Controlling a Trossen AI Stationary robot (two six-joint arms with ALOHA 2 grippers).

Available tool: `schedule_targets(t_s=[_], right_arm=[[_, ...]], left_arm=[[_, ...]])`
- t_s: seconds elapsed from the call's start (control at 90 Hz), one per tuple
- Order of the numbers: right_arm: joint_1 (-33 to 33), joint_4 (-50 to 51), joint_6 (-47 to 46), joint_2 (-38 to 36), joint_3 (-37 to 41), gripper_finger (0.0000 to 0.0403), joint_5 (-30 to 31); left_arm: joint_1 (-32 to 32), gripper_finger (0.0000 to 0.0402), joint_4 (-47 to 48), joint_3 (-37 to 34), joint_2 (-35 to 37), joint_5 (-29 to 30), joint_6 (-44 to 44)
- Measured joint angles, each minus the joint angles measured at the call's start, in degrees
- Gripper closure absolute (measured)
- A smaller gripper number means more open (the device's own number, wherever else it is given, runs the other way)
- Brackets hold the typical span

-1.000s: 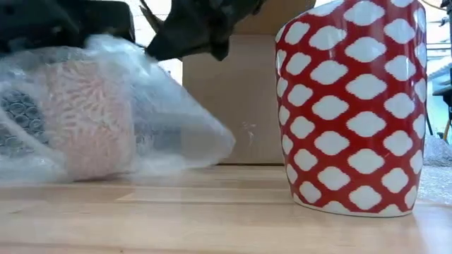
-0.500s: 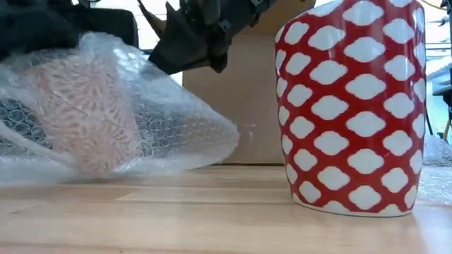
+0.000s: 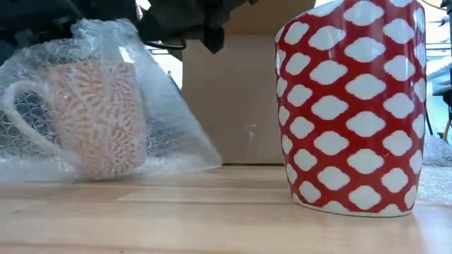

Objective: Wrap mug
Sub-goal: Wrap the yellow mug with the left bubble wrap

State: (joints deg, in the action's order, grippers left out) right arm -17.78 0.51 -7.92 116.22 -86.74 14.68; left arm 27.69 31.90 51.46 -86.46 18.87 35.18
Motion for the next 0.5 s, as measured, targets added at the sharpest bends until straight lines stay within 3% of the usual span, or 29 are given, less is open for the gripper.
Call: schedule_targets(t_s=[0.278,0.5], right_arm=[[0.3,-2.7,-1.7,5.8,-0.2,0.0403,0.9],[0.7,-1.6,-1.7,6.0,-0.1,0.0403,0.8]], left_arm=[[-0.4,0.0221,-0.1,0.1,0.1,0.0,0.3],[0.1,0.0221,8.3,6.2,2.2,-3.0,-0.2]])
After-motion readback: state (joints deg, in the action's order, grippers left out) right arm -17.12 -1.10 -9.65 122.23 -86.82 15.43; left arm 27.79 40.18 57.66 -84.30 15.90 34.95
